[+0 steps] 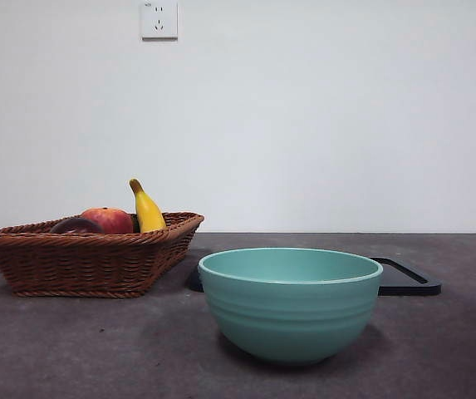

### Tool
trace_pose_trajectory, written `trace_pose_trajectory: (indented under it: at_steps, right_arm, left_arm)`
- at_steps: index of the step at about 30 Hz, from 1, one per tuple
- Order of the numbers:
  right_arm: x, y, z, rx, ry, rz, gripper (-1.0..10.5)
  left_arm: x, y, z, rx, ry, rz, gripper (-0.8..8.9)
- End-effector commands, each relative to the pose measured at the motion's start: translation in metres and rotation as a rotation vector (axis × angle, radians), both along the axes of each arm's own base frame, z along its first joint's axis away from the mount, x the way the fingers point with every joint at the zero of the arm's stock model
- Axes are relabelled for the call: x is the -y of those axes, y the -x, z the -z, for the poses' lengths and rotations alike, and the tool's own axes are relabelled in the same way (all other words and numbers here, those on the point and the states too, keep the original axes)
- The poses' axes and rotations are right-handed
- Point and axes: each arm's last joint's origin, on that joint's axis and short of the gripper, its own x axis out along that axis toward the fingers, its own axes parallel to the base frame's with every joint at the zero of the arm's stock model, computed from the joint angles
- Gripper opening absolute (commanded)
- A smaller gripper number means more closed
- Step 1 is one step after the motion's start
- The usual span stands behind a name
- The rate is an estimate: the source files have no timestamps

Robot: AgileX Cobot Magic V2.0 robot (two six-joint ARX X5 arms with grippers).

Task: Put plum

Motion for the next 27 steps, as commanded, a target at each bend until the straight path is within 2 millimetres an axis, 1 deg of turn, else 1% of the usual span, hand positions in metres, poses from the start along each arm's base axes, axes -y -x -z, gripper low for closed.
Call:
trace_pose_trajectory:
  at_steps: [1,4,7,10,14,20,23,27]
  right_arm:
    - [-0.001,0.005,-0.023,0.047,-0.017,-0.009,0.0]
    - [-0.002,0.009,-0.043,0.045,-0.015,-0.017,0.0]
    - [-0.004,0.011,-0.062,0.038,-0.007,-0.056,0.0]
    - [-0.005,0.009,-0.080,0.007,0.003,-0.123,0.0]
    - [-0.007,0.001,-0.103,-0.064,0.013,-0.240,0.0]
    - [-0.012,-0.013,-0.135,-0.159,0.024,-0.449,0.0]
    - [-0.017,-0.020,-0.147,-0.220,0.027,-0.550,0.0]
    - [-0.026,-0.030,-0.159,-0.309,0.035,-0.673,0.0]
  left_arm:
    - [0.000,0.004,-0.023,0.052,0.033,-0.002,0.10]
    - [0.001,0.006,-0.044,0.081,0.034,0.022,0.10]
    - [0.002,0.007,-0.065,0.068,0.024,0.059,0.10]
    - [0.004,0.004,-0.084,0.029,-0.003,0.142,0.10]
    - [0.007,-0.005,-0.105,-0.038,-0.028,0.285,0.10]
    - [0.013,-0.024,-0.130,-0.148,-0.032,0.503,0.10]
    - [0.017,-0.033,-0.140,-0.200,-0.033,0.617,0.10]
    - [0.023,-0.040,-0.150,-0.264,-0.044,0.742,0.10]
